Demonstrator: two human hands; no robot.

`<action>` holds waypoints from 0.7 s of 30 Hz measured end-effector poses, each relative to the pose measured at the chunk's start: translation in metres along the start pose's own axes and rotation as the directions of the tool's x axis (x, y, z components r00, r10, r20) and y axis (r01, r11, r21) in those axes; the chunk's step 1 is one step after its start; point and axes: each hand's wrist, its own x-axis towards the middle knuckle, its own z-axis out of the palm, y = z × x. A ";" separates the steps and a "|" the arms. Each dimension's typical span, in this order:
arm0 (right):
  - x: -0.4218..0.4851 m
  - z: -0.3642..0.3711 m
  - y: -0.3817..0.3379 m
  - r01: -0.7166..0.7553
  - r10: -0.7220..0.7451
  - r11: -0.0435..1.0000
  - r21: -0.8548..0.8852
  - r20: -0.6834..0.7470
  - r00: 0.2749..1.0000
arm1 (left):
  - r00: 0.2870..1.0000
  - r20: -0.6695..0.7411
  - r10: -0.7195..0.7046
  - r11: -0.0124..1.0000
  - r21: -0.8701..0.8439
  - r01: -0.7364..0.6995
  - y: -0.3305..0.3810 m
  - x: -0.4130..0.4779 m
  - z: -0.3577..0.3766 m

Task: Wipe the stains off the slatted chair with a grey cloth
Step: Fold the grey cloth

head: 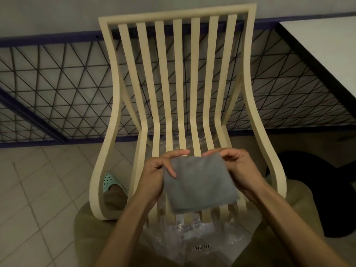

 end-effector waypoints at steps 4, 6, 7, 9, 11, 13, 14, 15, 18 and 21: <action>0.015 0.000 0.003 -0.036 0.035 0.999 -0.035 -0.014 0.999 | 0.996 -0.073 -0.040 0.998 0.036 0.043 -0.001 0.012 -0.003; 0.019 0.001 -0.004 -0.013 0.013 0.999 0.046 0.003 1.000 | 0.993 -0.100 -0.056 0.998 0.018 0.058 0.004 0.015 -0.002; 0.019 0.000 -0.007 -0.006 0.005 0.996 0.091 0.007 1.000 | 0.991 -0.112 -0.068 0.998 0.009 0.070 0.007 0.015 -0.001; 0.018 0.000 -0.014 0.007 -0.010 0.991 0.132 0.016 1.000 | 0.986 -0.127 -0.110 0.993 0.019 0.113 0.008 0.015 0.000; 0.016 -0.002 -0.020 0.046 -0.048 0.997 0.061 0.031 0.998 | 0.984 -0.118 -0.137 0.988 0.051 0.144 0.011 0.014 0.004; 0.012 -0.003 -0.030 0.142 -0.136 0.985 -0.095 0.067 0.988 | 0.985 -0.100 -0.141 0.988 0.043 0.146 0.018 0.014 0.010; 0.010 -0.004 -0.037 0.204 -0.189 0.965 -0.167 0.098 0.977 | 0.987 -0.091 -0.131 0.991 0.028 0.134 0.023 0.014 0.012; 0.007 -0.004 -0.046 0.258 -0.235 0.943 -0.210 0.130 0.963 | 0.991 -0.077 -0.114 0.993 0.011 0.115 0.031 0.013 0.015; 0.000 -0.003 -0.062 0.323 -0.290 0.920 -0.221 0.171 0.942 | 0.997 -0.038 -0.071 0.997 -0.015 0.071 0.048 0.007 0.018; -0.013 -0.001 -0.072 0.325 -0.294 0.917 -0.232 0.159 0.943 | 0.999 -0.025 -0.038 0.999 -0.006 0.038 0.059 -0.008 0.020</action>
